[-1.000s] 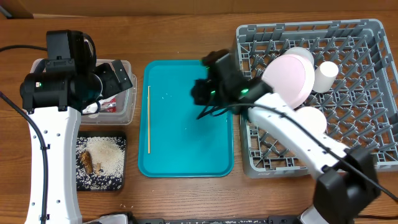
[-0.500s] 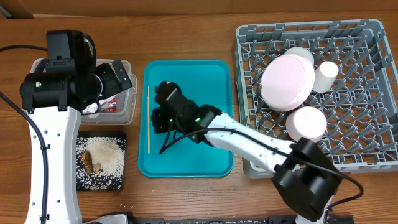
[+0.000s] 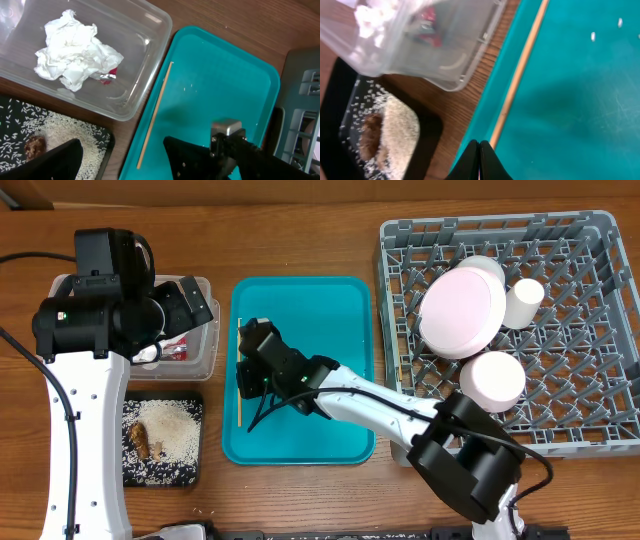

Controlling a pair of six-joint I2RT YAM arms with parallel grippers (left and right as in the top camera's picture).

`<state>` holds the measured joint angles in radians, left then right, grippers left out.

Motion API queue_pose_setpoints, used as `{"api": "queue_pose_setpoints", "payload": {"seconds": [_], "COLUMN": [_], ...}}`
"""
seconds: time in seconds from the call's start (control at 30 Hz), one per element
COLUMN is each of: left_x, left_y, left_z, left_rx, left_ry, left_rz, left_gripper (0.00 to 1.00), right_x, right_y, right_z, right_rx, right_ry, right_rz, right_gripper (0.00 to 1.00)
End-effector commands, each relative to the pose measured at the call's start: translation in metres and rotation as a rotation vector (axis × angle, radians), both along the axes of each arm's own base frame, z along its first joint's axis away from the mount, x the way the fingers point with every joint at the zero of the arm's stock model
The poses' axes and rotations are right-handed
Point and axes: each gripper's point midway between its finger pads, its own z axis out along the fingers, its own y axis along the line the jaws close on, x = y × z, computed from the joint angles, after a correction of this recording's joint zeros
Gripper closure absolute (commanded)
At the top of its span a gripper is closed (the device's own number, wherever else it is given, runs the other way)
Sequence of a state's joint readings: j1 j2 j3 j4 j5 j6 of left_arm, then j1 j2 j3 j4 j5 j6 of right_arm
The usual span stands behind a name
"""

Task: Sort waste into correct bins and load items into the dishwasher
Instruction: 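Move the right gripper back to the remaining chopstick on the teal tray, then close the right gripper around the second wooden chopstick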

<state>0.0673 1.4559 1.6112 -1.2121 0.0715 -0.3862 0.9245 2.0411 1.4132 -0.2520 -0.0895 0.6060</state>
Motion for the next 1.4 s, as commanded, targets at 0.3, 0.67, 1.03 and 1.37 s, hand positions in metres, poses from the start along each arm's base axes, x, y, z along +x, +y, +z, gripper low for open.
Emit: {"api": "queue_pose_setpoints", "payload": {"seconds": [0.3, 0.67, 1.03, 1.37], "left_x": [0.001, 0.001, 0.001, 0.001], "left_y": [-0.001, -0.001, -0.001, -0.001], "left_z": [0.006, 0.006, 0.006, 0.006], "left_rx": [-0.001, -0.001, -0.001, -0.001], "left_ry": [-0.017, -0.018, -0.018, -0.018], "left_rz": [0.004, 0.004, 0.004, 0.004], "left_gripper": [0.0, 0.0, 0.0, 0.0], "right_x": [-0.001, -0.016, -0.021, -0.018], "right_y": [0.004, 0.02, 0.023, 0.021], "right_z": [-0.031, -0.045, -0.066, -0.076], "right_rx": [-0.036, -0.03, -0.049, -0.084], "right_ry": [0.009, 0.006, 0.02, -0.01], "right_rz": [0.011, 0.051, 0.062, 0.103], "right_gripper": [0.96, 0.96, 0.96, 0.96]}}
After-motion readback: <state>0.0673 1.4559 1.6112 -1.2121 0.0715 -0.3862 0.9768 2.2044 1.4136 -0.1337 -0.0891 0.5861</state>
